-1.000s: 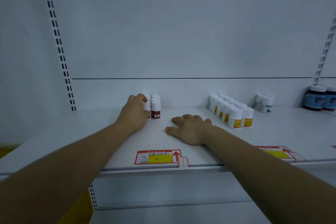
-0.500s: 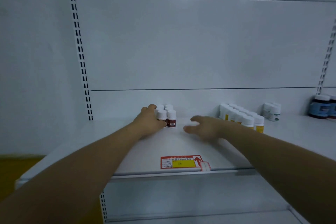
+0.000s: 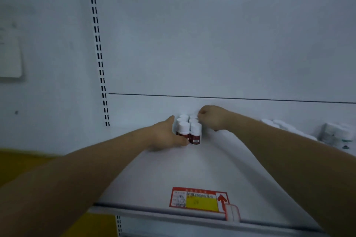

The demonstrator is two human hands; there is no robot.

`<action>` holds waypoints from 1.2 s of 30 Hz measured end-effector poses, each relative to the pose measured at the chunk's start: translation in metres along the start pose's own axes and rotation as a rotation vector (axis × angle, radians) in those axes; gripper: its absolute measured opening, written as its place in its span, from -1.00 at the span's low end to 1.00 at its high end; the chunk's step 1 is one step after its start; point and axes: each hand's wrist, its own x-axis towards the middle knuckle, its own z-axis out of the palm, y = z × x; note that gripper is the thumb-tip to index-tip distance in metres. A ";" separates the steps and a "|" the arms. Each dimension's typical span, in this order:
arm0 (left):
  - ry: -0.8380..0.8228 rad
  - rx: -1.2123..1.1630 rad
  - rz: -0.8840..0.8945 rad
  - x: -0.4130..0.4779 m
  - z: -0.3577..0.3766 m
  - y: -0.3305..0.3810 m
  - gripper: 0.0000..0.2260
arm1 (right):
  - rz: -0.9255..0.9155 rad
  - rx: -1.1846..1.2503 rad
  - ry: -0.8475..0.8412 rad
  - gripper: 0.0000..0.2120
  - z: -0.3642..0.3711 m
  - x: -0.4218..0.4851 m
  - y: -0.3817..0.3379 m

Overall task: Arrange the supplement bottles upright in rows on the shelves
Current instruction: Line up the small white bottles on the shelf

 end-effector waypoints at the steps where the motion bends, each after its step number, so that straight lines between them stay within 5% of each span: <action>1: -0.006 0.001 -0.008 0.003 0.001 -0.003 -0.75 | -0.007 0.000 -0.024 -0.71 0.001 0.003 -0.001; 5: 0.007 -0.051 -0.034 0.008 0.009 -0.004 -0.38 | -0.056 0.012 -0.051 -0.75 0.002 0.006 -0.004; 16: 0.021 -0.114 0.020 0.006 0.019 -0.006 -0.33 | -0.108 0.058 0.008 -0.71 0.004 -0.006 0.000; 24: 0.043 -0.035 0.046 0.010 0.021 -0.010 -0.57 | -0.163 0.082 -0.005 -0.67 0.015 -0.014 0.007; 36: 0.055 -0.054 0.091 0.007 0.021 -0.009 -0.38 | -0.125 0.124 0.042 -0.71 0.025 -0.014 0.006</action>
